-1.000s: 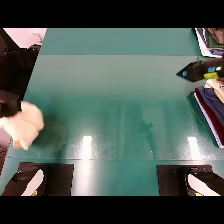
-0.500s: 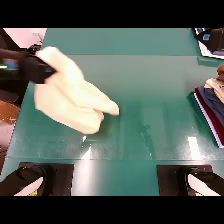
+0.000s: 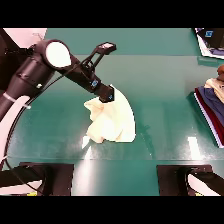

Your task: Fold the shirts.

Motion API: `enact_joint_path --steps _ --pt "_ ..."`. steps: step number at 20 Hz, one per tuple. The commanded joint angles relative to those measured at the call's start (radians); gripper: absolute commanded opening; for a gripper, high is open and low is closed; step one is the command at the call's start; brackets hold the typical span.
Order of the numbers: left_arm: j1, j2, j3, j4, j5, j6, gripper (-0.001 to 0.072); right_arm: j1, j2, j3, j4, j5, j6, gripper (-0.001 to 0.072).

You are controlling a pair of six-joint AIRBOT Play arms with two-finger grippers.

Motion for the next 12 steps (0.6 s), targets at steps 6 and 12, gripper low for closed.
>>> enact_joint_path --steps 6,12 --pt "0.264 -0.109 -0.053 0.029 0.053 0.014 0.0622 0.000 0.000 -0.015 0.000 0.054 0.000 0.0018" --pt "0.362 -0.202 -0.213 0.013 0.084 0.048 0.0622 0.000 0.000 -0.101 0.003 0.074 0.001 0.0018"
